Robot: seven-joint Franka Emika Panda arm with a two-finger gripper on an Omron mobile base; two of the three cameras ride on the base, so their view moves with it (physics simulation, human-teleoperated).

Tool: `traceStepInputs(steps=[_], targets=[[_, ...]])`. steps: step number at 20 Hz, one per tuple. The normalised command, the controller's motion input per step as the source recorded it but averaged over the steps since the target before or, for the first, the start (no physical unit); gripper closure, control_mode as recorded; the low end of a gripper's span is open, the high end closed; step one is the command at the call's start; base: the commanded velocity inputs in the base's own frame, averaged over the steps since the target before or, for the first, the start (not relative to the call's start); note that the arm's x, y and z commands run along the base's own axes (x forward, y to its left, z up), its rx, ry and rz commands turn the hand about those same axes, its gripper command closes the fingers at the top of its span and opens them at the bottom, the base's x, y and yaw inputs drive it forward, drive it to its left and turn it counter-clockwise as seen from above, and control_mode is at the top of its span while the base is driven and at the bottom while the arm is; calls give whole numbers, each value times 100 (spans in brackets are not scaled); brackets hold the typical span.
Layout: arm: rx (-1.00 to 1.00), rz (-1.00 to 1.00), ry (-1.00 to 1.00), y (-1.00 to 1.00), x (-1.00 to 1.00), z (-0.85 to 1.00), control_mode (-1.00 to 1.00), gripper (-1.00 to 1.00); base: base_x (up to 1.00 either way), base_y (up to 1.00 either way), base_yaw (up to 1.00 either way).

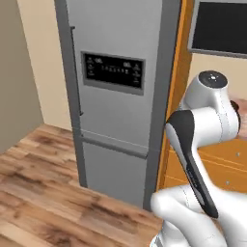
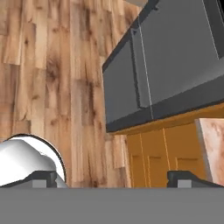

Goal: Clear the mugs and bowl far away from the sink.

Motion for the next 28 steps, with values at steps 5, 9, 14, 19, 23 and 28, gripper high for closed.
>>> traceStepInputs(steps=[5,9,14,19,23,28], targets=[[0,0,0,0,0,0,100,-100,-22,12,95],[0,0,0,0,0,0,100,-100,-11,26,98],[0,0,0,0,0,0,100,-100,-7,30,100],[0,0,0,0,0,0,100,-100,0,29,99],[0,0,0,0,0,0,100,-100,14,6,93],[0,0,0,0,0,0,100,-100,37,0,90]])
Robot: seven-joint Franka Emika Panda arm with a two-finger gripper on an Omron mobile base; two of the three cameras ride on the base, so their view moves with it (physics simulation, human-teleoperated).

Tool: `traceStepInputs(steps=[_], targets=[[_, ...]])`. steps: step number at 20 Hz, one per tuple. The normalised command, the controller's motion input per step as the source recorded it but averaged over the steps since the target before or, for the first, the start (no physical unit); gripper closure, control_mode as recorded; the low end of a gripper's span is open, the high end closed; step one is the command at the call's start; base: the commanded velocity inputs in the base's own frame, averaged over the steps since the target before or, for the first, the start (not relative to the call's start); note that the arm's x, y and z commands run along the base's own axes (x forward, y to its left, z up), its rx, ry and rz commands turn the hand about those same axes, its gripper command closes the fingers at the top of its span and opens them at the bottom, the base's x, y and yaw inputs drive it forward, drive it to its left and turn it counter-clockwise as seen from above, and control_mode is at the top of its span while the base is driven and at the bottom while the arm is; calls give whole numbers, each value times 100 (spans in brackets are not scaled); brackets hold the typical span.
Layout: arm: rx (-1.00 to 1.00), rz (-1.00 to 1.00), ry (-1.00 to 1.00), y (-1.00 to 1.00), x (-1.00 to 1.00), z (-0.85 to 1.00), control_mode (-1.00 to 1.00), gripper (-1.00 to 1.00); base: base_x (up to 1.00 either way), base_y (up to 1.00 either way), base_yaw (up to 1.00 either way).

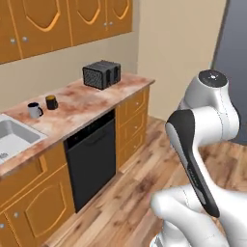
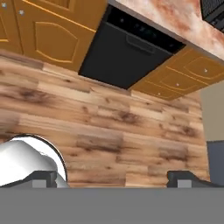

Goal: Clear the mugs and bowl far away from the sink.

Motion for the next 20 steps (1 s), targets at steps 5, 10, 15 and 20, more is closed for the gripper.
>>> traceStepInputs(steps=[5,10,15,20], targets=[[0,0,0,0,0,0,100,-100,64,1,75],[0,0,0,0,0,0,100,-100,100,-7,29],[0,0,0,0,0,0,100,-100,100,-1,0],[0,0,0,0,0,0,100,-100,91,3,0]])
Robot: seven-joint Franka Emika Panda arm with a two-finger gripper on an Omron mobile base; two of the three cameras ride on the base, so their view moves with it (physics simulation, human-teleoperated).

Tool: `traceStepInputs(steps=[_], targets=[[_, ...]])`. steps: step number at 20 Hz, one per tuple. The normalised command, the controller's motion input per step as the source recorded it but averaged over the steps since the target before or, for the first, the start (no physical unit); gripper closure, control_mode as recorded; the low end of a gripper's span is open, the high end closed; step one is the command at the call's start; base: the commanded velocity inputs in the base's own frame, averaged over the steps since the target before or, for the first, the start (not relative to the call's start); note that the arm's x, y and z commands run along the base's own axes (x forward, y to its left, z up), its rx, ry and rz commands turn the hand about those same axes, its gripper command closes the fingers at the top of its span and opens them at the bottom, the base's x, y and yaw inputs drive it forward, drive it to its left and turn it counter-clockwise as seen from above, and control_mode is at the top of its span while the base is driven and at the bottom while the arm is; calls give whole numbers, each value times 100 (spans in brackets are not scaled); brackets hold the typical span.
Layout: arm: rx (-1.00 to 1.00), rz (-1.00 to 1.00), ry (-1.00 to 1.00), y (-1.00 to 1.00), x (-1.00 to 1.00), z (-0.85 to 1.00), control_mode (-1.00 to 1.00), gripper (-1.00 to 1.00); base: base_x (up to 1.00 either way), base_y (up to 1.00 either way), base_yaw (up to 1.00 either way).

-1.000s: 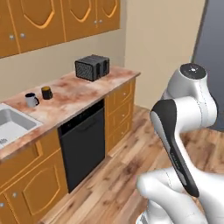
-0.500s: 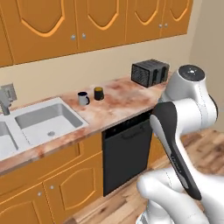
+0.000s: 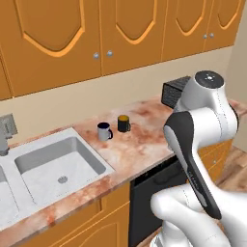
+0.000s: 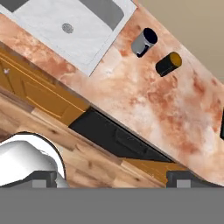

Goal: Clear the mugs and bowl far away from the sink.

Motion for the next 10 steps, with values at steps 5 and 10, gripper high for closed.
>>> traceStepInputs(steps=[5,10], targets=[[0,0,0,0,0,0,100,-100,79,-2,8],[0,0,0,0,0,0,100,-100,21,-33,38]])
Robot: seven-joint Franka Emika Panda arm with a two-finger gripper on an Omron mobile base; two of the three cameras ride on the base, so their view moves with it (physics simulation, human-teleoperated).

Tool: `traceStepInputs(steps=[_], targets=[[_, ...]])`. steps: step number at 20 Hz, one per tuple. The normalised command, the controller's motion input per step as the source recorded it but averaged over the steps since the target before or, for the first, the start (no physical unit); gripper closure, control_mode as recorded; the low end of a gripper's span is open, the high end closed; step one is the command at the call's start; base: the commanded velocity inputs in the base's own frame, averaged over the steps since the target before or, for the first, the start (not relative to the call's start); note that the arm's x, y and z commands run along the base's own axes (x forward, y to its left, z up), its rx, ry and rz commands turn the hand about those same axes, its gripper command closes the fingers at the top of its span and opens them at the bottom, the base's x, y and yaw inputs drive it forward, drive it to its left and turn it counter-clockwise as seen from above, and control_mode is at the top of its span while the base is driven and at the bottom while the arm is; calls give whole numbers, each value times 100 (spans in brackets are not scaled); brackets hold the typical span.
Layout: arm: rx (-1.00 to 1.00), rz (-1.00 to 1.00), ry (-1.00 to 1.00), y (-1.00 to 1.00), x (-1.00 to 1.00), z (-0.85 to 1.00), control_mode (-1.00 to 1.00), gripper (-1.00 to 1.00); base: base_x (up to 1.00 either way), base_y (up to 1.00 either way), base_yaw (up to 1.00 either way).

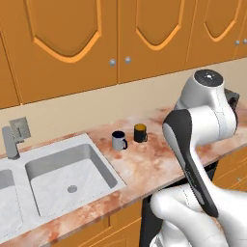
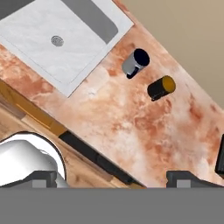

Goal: Clear the mugs and bowl far away from the sink.

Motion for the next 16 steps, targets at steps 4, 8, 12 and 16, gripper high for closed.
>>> traceStepInputs(steps=[4,8,12,16], targets=[[0,0,0,0,0,0,100,-100,18,-27,40],[0,0,9,0,0,-11,-100,-100,9,0,10],[5,3,16,-15,0,-32,-100,-100,0,0,0],[5,-7,2,16,62,-69,-100,-100,0,0,0]])
